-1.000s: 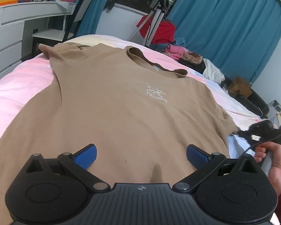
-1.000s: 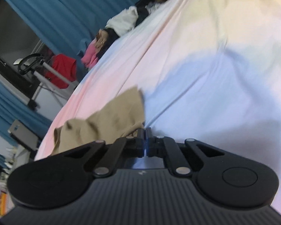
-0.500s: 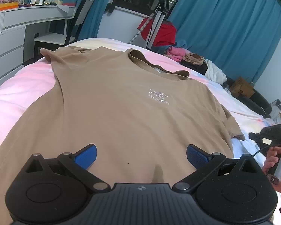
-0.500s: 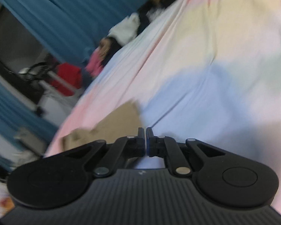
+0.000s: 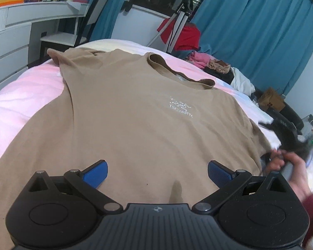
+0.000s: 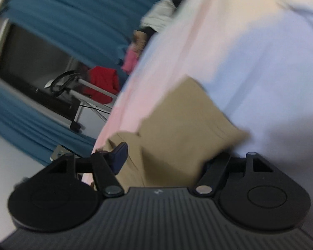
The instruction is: Fold clothes
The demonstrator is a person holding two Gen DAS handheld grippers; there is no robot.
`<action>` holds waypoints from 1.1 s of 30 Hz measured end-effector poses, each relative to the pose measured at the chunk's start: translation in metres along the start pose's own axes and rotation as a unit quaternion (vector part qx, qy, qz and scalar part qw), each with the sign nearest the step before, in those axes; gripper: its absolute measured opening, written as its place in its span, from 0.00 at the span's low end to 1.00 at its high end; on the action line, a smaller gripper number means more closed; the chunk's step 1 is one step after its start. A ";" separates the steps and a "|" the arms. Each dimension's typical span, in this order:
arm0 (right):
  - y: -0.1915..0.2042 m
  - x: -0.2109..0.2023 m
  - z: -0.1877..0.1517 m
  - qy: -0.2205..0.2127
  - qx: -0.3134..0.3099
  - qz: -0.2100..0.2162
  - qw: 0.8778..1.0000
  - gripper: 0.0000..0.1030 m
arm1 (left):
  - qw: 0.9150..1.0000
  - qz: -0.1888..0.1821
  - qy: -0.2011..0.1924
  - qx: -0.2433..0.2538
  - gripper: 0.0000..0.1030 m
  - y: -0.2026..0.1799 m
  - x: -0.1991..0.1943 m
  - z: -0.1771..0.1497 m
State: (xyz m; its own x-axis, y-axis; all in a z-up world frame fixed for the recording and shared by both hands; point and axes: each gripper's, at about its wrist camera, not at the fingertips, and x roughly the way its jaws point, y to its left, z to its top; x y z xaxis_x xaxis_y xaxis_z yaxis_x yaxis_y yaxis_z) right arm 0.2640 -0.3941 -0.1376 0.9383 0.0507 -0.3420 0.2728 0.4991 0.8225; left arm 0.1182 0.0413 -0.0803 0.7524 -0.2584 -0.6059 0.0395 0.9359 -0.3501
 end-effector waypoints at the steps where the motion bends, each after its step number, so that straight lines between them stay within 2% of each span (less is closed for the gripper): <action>1: 0.004 0.007 0.001 -0.013 -0.009 0.000 1.000 0.69 | 1.000 0.001 0.002 -0.001 1.00 0.001 0.002 0.000; 3: 0.009 0.023 0.004 -0.035 -0.018 -0.010 0.999 0.68 | 1.000 0.002 0.005 -0.004 1.00 0.002 0.006 0.000; 4: 0.010 0.030 0.005 -0.038 -0.019 -0.018 0.999 0.61 | 1.000 0.003 0.005 -0.004 1.00 0.003 0.008 0.000; 5: 0.010 0.038 0.007 -0.040 -0.021 -0.027 0.999 0.42 | 1.000 0.004 0.005 -0.003 1.00 0.003 0.011 0.000; 6: 0.011 0.046 0.008 -0.042 -0.023 -0.035 0.998 0.30 | 1.000 0.005 0.004 -0.002 1.00 0.003 0.013 0.001; 7: 0.013 0.048 0.010 -0.048 -0.031 -0.042 0.997 0.11 | 1.000 0.006 0.004 -0.001 1.00 0.003 0.015 0.002; 9: 0.019 0.044 0.014 -0.066 -0.056 -0.057 0.995 0.08 | 1.000 0.010 0.003 -0.001 1.00 0.003 0.018 0.004; 14: 0.045 0.032 0.023 -0.108 -0.131 -0.093 0.981 0.07 | 1.000 0.014 -0.010 0.003 1.00 0.004 0.011 0.016; 17: 0.082 0.019 0.022 -0.133 -0.195 -0.106 0.966 0.07 | 0.999 0.019 -0.024 0.018 1.00 0.003 -0.002 0.023; 20: 0.129 0.007 0.006 -0.160 -0.269 -0.113 0.943 0.07 | 0.998 0.023 -0.051 0.041 1.00 0.006 -0.022 0.032; 23: 0.175 0.001 -0.026 -0.175 -0.344 -0.115 0.915 0.07 | 0.995 0.039 -0.071 0.055 1.00 0.015 -0.040 0.042; 26: 0.215 0.011 -0.073 -0.168 -0.418 -0.103 0.887 0.07 | 0.993 0.058 -0.086 0.060 1.00 0.031 -0.054 0.051; 29: 0.239 0.029 -0.129 -0.136 -0.479 -0.094 0.862 0.07 | 0.992 0.074 -0.090 0.045 1.00 0.052 -0.060 0.054; 33: 0.245 0.071 -0.192 -0.079 -0.524 -0.104 0.842 0.07 | 0.993 0.082 -0.078 0.021 1.00 0.074 -0.057 0.055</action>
State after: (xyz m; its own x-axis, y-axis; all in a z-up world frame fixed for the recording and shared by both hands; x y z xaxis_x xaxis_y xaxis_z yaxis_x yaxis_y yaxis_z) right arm 0.3562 -0.1025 -0.0474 0.9324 -0.2064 -0.2967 0.1752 0.9761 -0.1284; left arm 0.1146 0.1390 -0.0323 0.8435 -0.0636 -0.5334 -0.0682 0.9722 -0.2238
